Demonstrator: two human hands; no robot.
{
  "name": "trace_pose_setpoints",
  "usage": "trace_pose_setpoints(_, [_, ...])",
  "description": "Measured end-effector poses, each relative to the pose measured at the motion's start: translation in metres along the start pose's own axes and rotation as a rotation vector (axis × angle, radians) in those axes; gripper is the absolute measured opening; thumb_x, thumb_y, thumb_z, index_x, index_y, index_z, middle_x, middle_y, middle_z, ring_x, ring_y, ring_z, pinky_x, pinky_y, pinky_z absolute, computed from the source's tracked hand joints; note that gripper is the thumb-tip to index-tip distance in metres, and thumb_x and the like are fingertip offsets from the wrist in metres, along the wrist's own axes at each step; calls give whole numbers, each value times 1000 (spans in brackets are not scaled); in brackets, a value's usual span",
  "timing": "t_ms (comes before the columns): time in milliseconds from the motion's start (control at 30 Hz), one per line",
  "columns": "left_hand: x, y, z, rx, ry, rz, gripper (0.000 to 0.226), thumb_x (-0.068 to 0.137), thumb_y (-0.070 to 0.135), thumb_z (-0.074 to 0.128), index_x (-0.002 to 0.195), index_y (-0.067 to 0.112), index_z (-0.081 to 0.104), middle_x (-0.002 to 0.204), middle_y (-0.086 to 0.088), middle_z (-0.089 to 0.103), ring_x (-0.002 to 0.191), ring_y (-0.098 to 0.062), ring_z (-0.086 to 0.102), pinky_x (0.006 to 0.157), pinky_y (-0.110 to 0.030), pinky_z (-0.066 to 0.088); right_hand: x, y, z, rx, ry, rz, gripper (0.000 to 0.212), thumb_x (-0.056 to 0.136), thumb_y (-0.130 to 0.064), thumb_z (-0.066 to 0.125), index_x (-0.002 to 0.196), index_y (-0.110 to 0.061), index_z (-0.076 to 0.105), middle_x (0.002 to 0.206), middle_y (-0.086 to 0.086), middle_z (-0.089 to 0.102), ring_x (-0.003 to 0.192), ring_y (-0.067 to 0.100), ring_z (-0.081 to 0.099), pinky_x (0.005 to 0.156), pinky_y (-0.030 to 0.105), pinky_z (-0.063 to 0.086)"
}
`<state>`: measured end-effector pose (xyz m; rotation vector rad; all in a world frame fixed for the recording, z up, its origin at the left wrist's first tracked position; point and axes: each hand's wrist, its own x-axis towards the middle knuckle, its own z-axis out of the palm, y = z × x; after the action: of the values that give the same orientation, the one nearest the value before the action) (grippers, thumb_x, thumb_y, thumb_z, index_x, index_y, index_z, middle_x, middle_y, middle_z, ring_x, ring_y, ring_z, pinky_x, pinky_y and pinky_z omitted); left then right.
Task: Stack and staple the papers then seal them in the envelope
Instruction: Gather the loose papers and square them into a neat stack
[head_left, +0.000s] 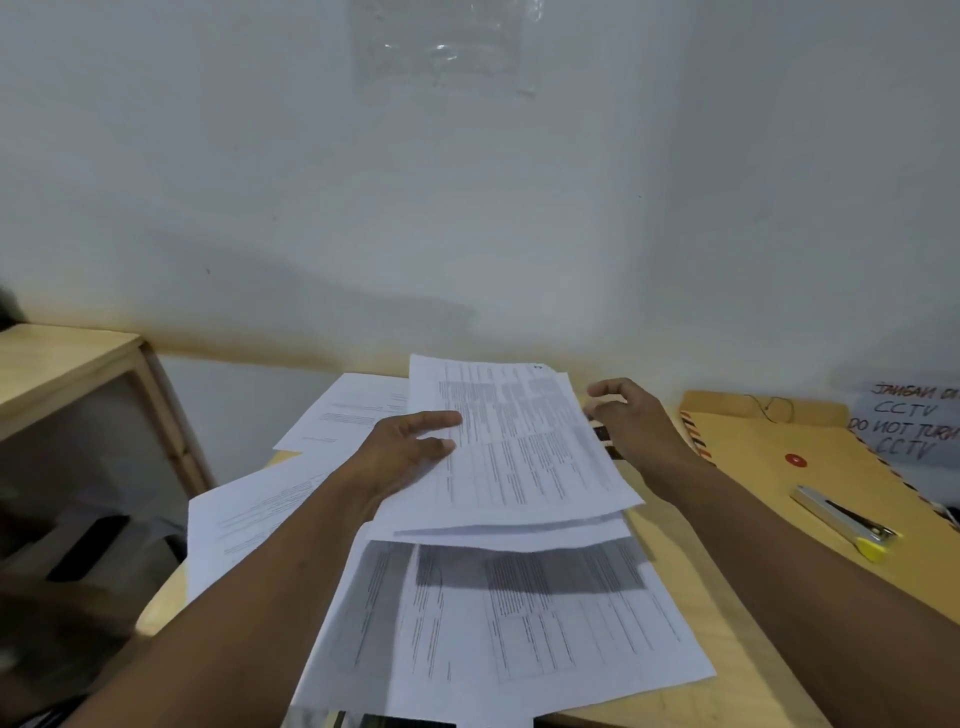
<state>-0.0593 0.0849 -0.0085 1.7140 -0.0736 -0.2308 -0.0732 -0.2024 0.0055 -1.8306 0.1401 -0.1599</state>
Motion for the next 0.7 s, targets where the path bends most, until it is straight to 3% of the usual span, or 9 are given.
trace_pose_setpoints(67, [-3, -7, -13, -4, 25, -15, 34, 89, 8, 74, 118, 25, 75, 128, 6, 66, 97, 5, 61, 66, 0, 47, -4, 18, -1, -256, -16, -34, 24, 97, -19, 59, 120, -22, 53, 112, 6, 71, 102, 27, 66, 76, 37, 48])
trace_pose_setpoints(167, [-9, -17, -28, -15, 48, -53, 35, 90, 6, 73, 121, 22, 74, 128, 4, 65, 97, 1, 63, 66, -1, 48, -17, 47, 1, -618, -140, -61, 56, 90, -35, 69, 139, -28, 42, 139, 1, 60, 129, 26, 55, 95, 37, 45])
trace_pose_setpoints(267, [-11, -23, -32, -29, 60, -75, 36, 91, 3, 71, 124, 17, 72, 123, 2, 65, 90, 5, 61, 60, 0, 47, -21, 64, 8, -809, -125, -118, 60, 90, -45, 64, 143, -30, 40, 145, -5, 56, 131, 24, 52, 101, 42, 41])
trace_pose_setpoints(367, [-12, -27, -29, -76, 47, -88, 36, 91, 1, 69, 123, 15, 72, 122, 0, 67, 91, 4, 63, 69, -2, 51, -22, 67, 12, -761, -58, -154, 51, 90, -44, 66, 136, -33, 46, 136, -8, 63, 127, 21, 54, 100, 42, 40])
trace_pose_setpoints(467, [-12, -26, -24, -109, 30, -99, 34, 90, 1, 70, 120, 17, 74, 122, 0, 70, 98, -3, 67, 95, -18, 50, -22, 69, 15, -719, 15, -188, 37, 92, -33, 66, 126, -37, 50, 120, -9, 70, 115, 18, 60, 94, 40, 45])
trace_pose_setpoints(533, [-10, -25, -20, -138, 19, -107, 34, 90, -1, 69, 119, 16, 75, 120, 1, 72, 100, -6, 70, 103, -25, 48, -21, 66, 15, -639, 55, -190, 31, 95, -23, 63, 121, -36, 54, 114, -5, 71, 106, 19, 62, 85, 35, 48])
trace_pose_setpoints(600, [-8, -25, -16, -183, -6, -102, 34, 90, -4, 68, 117, 16, 76, 122, -1, 72, 104, -11, 72, 99, -24, 51, -19, 62, 14, -566, 106, -195, 28, 95, -18, 62, 115, -38, 57, 110, -5, 70, 101, 20, 62, 80, 35, 49])
trace_pose_setpoints(700, [-8, -19, -7, -189, -22, -87, 34, 91, -4, 66, 117, 15, 75, 118, -1, 74, 94, -8, 75, 81, -14, 56, -18, 52, 15, -421, 210, -205, 27, 93, -14, 62, 106, -37, 58, 104, -7, 69, 100, 21, 63, 77, 36, 51])
